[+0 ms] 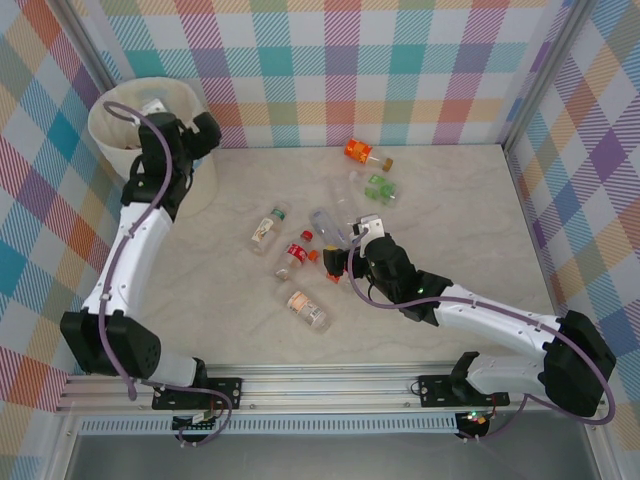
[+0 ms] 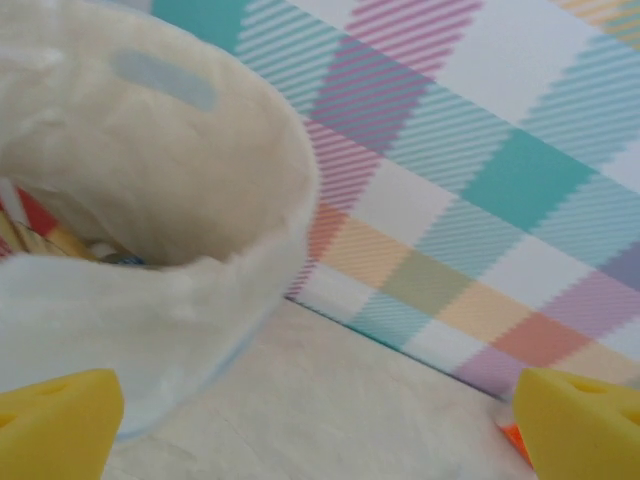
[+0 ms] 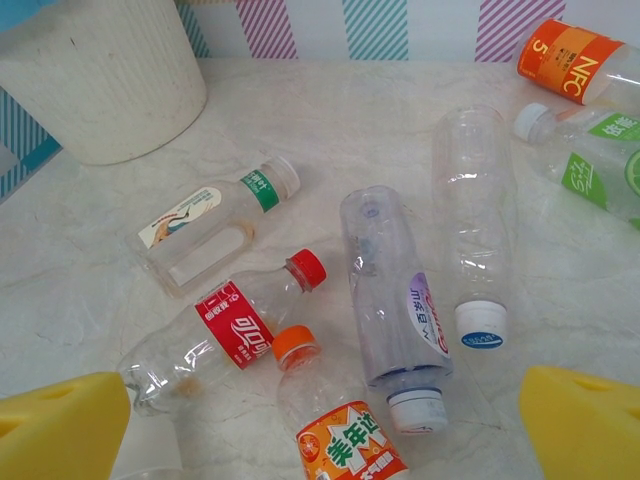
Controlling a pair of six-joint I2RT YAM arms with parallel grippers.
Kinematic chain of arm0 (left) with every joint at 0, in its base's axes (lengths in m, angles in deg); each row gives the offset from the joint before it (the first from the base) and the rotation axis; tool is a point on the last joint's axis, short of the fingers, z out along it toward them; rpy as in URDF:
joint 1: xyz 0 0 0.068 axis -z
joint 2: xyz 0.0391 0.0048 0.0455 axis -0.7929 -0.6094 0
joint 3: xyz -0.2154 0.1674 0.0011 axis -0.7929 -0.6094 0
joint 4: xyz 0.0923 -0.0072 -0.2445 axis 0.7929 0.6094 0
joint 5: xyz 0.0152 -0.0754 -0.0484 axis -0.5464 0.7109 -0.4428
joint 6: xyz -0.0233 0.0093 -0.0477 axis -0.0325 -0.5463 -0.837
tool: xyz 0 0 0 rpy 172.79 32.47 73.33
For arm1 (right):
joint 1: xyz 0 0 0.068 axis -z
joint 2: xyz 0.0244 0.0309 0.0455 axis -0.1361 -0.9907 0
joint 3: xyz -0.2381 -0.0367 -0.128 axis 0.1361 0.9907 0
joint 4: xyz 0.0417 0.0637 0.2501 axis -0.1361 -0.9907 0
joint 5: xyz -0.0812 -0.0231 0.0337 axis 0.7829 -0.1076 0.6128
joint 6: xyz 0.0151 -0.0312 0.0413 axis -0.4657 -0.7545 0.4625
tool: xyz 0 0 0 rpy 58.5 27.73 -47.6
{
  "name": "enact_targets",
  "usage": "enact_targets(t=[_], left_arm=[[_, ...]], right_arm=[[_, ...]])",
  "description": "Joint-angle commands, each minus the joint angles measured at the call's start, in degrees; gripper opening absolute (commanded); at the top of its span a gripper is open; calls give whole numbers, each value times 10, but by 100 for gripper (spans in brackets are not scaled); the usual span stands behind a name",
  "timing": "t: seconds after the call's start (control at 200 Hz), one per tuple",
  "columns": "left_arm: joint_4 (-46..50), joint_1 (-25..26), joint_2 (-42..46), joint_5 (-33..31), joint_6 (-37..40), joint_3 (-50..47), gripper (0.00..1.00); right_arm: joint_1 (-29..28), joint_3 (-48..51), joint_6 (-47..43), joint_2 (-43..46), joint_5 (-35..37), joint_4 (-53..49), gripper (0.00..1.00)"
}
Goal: Put the plastic bottles in the bin
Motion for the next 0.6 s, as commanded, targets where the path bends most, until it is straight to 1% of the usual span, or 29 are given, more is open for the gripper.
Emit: enact_targets(t=[0.0, 0.065, 0.175, 0.22, 0.24, 0.32, 0.445, 0.595], left_arm=[[-61, 46, 31, 65, 14, -96, 100], [-61, 71, 36, 78, 40, -131, 100], [-3, 99, 19, 85, 77, -149, 100], [3, 107, 10, 85, 88, -160, 100], [23, 112, 5, 84, 94, -165, 100], [46, 121, -15, 81, 114, -180, 100], [61, 126, -48, 109, 145, -200, 100], [85, 130, -97, 103, 169, -182, 100]], right_arm=[[2, 4, 9, -2, 6, 23, 100], [2, 4, 10, -2, 7, 19, 100], [2, 8, 14, 2, 11, 17, 100], [2, 11, 16, 3, 13, 17, 100], [2, 11, 17, 3, 13, 17, 100], [2, 12, 18, 2, 14, 17, 100], [2, 11, 17, 2, 15, 17, 100], [2, 8, 15, -3, 15, 17, 100]])
